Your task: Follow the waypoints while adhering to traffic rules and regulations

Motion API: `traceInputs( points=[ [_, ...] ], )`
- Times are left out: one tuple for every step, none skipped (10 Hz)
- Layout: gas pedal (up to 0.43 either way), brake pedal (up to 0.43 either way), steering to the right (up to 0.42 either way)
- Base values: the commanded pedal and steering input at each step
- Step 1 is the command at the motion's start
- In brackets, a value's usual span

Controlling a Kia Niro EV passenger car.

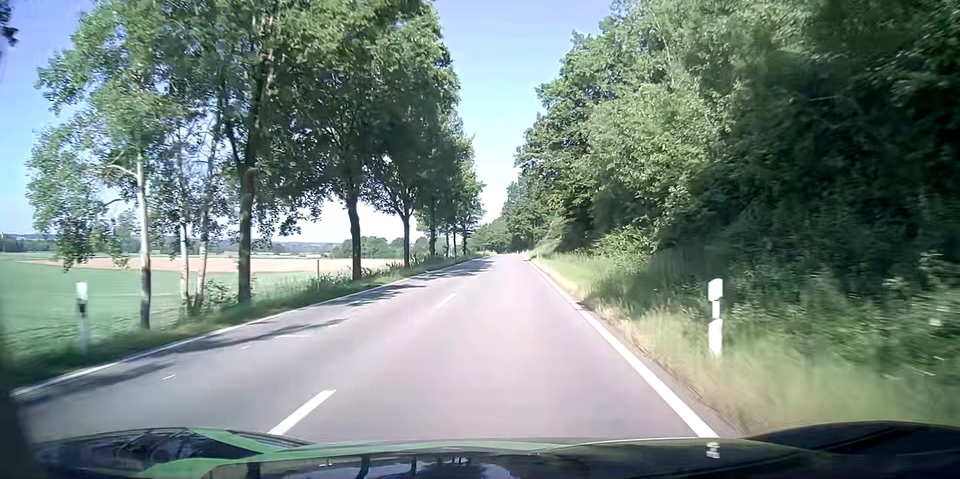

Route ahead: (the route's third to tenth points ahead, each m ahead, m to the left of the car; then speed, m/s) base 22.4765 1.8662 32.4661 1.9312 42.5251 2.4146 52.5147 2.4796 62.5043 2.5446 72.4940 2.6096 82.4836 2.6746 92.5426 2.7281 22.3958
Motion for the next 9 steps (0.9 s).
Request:
traceInputs(
  points=[
    [0.26, 0.0, 0.0],
    [0.26, 0.0, 0.0],
    [0.26, 0.0, 0.0],
    [0.26, 0.0, 0.0],
    [0.268, 0.0, 0.0],
    [0.268, 0.0, 0.0],
    [0.268, 0.0, 0.0],
    [0.268, 0.0, 0.0],
    [0.268, 0.0, 0.0]
  ],
)
